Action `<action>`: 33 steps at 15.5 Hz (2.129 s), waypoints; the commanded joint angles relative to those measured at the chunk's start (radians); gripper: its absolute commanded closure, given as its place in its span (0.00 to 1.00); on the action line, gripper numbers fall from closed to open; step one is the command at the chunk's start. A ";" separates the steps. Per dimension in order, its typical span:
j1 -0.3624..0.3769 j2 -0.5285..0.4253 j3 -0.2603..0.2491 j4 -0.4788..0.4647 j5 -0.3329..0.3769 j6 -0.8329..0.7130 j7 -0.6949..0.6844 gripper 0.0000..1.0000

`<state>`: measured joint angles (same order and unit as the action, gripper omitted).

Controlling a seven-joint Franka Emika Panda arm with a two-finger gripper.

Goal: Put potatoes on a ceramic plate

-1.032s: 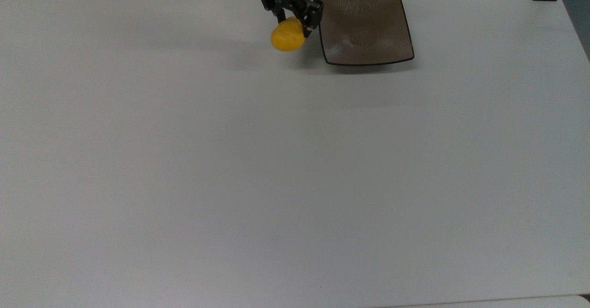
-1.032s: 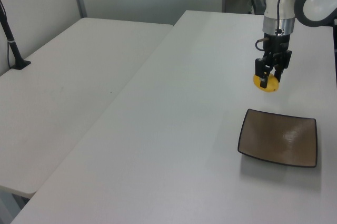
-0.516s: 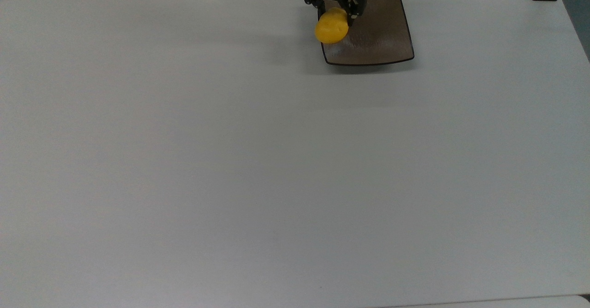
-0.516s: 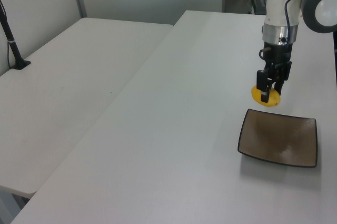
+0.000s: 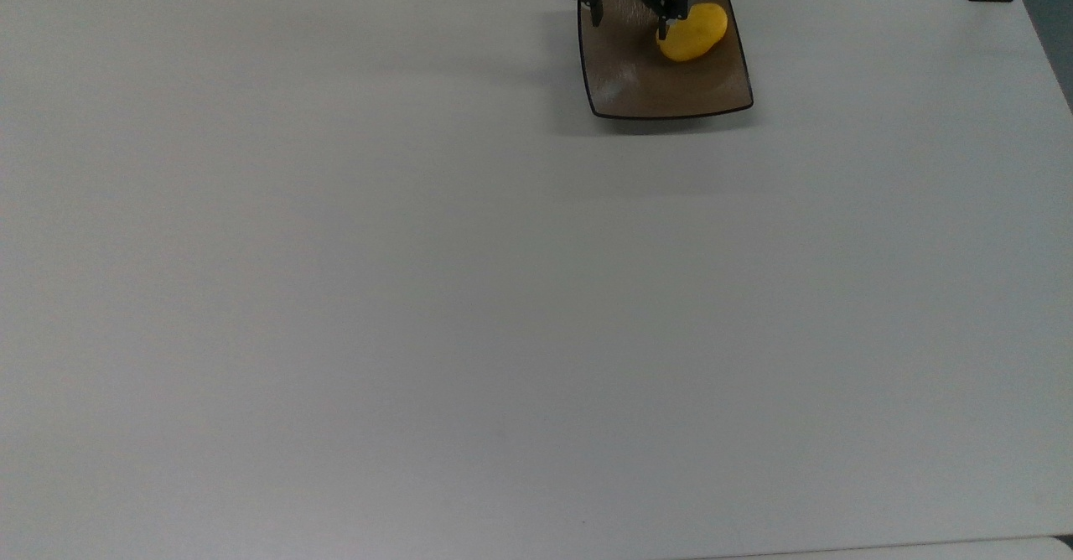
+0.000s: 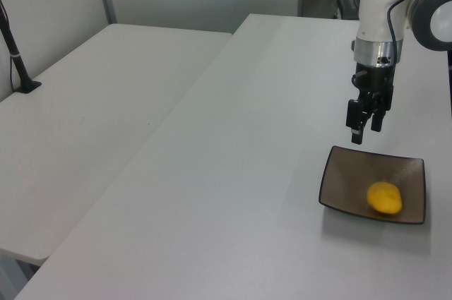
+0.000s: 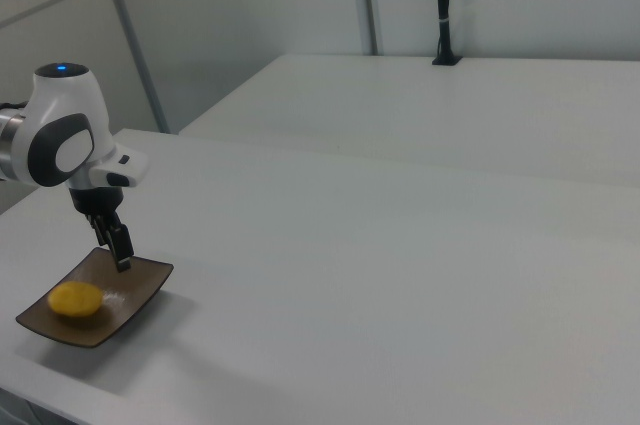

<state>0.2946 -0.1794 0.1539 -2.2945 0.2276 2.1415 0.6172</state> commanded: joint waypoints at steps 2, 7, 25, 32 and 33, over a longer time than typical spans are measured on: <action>-0.008 -0.005 -0.005 0.023 0.016 -0.061 -0.005 0.09; -0.020 -0.012 -0.004 0.111 -0.063 -0.248 -0.219 0.00; -0.220 0.113 -0.172 0.424 -0.218 -0.284 -0.606 0.00; -0.183 0.152 -0.223 0.503 -0.214 -0.365 -0.643 0.00; -0.183 0.153 -0.223 0.503 -0.214 -0.362 -0.643 0.00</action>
<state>0.0872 -0.0382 -0.0468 -1.8195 0.0155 1.8104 0.0049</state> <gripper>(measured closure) 0.000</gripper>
